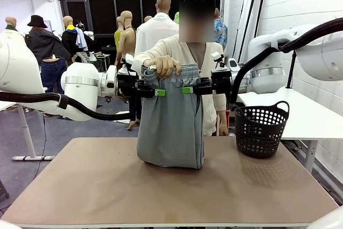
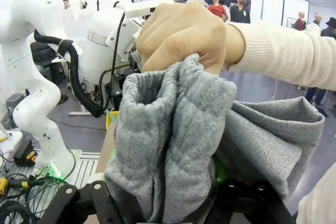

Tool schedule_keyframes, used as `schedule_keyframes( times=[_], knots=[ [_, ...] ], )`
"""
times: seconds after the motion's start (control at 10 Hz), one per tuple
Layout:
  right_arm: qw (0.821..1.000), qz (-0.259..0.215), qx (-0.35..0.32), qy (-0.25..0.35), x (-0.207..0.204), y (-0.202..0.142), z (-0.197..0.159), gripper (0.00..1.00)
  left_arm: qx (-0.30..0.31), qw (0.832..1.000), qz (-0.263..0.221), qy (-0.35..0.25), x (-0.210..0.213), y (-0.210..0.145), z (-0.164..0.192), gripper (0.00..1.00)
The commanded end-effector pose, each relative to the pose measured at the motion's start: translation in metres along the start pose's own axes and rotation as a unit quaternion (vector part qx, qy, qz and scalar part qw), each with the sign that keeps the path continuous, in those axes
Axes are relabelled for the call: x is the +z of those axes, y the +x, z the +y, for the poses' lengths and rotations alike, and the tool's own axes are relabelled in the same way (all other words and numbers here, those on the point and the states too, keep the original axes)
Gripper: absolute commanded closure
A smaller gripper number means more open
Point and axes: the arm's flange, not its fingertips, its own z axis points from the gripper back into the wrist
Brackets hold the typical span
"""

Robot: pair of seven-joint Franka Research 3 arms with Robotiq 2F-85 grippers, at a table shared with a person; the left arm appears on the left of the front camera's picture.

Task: Fold the training pants.
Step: Release the ends of the Training pants and then grab the overlapped ends.

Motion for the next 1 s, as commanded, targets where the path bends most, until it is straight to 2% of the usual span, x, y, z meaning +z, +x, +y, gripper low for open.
schedule_keyframes(
  times=[0.0, 0.9],
  knots=[
    [1.000, 0.009, -0.011, 0.012, 0.0039, 0.0030, -0.0030, 0.00, 0.003, 1.000, -0.003, -0.006, 0.0009, 0.0005, -0.0020, 0.00],
    [0.999, 0.020, -0.020, -0.015, 0.0081, 0.0022, 0.0010, 0.00, -0.002, 1.000, -0.015, 0.006, 0.0089, 0.0034, -0.0058, 0.00]
  ],
)
